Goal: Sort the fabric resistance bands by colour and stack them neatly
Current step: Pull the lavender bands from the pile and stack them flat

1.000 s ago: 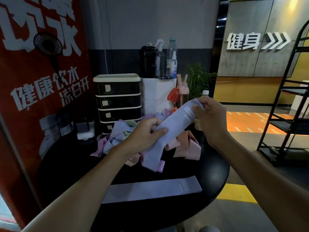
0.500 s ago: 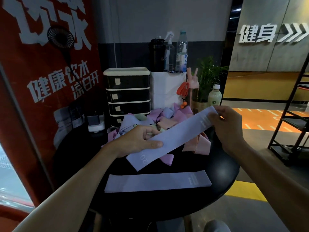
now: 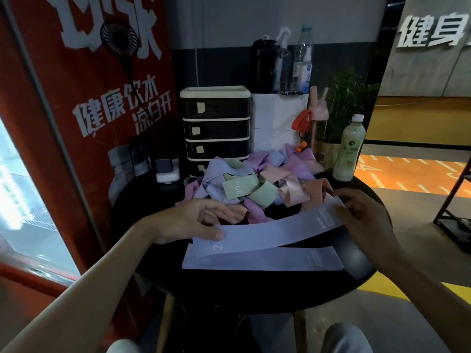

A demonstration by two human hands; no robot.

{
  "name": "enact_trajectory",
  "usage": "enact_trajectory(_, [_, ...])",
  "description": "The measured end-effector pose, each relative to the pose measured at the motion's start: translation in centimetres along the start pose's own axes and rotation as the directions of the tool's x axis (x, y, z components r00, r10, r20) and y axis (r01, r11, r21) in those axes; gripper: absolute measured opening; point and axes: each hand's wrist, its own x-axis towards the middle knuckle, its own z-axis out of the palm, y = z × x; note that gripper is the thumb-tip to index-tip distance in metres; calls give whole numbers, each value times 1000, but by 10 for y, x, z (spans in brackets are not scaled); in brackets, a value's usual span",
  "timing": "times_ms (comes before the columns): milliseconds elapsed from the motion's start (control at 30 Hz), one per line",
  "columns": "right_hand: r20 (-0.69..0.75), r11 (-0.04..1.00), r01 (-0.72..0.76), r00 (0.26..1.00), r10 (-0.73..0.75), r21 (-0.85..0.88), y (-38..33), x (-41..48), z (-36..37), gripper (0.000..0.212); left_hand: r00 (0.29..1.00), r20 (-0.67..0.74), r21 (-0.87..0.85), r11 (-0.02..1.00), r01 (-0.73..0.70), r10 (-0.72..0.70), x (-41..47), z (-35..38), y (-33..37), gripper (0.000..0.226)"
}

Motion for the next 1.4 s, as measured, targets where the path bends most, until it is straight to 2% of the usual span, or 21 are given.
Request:
enact_trajectory(67, [18, 1000, -16, 1000, 15, 7, 5, -8, -1, 26, 998, -45, -27, 999, 45, -46, -10, -3, -6, 36])
enact_trajectory(200, [49, 998, -63, 997, 62, 5, 11, -24, 0, 25, 965, -238, -68, 993, 99, -112, -22, -1, -16, 42])
enact_trajectory(400, [114, 992, -69, 990, 81, -104, 14, -44, 2, 26, 874, -480, 45, 993, 110, -75, -25, 9, -32, 33])
enact_trajectory(500, [125, 990, -42, 990, 59, -133, 15, -49, 3, 24, 837, -547, 196, 973, 123, 4, -24, 12, -45, 27])
enact_trajectory(667, [131, 988, -36, 990, 56, -149, 21, -53, 4, 20, 821, -557, 316, 946, 75, 121, -20, 15, -67, 23])
enact_trajectory(833, [152, 983, -26, 987, 54, -180, 23, -55, 2, 16, 802, -581, 349, 933, 89, 140, -20, 22, -70, 20])
enact_trajectory(1000, [219, 978, -6, 974, 53, -210, 28, -56, 2, 27, 777, -587, 408, 912, 40, 228, -22, 33, -72, 17])
enact_trajectory(1067, [230, 978, 16, 973, 33, -206, 31, -56, 1, 30, 796, -554, 426, 905, 19, 244, -28, 34, -77, 18])
enact_trajectory(1133, [255, 980, 30, 967, 22, -198, 34, -57, -3, 29, 842, -482, 466, 884, 12, 243, -35, 33, -84, 32])
enact_trajectory(1200, [325, 980, 38, 945, 29, -198, 38, -57, -8, 38, 877, -423, 490, 872, 12, 225, -41, 31, -86, 44])
enact_trajectory(1300, [430, 967, 65, 901, 49, -246, 42, -55, -15, 55, 894, -400, 457, 890, 3, 202, -42, 26, -87, 48])
enact_trajectory(1333, [446, 967, 66, 893, 53, -247, 43, -54, -16, 57, 891, -406, 441, 898, -3, 202, -41, 25, -88, 47])
enact_trajectory(1400, [457, 969, 80, 889, 37, -235, 41, -54, -17, 43, 884, -421, 414, 910, -11, 203, -41, 23, -88, 45])
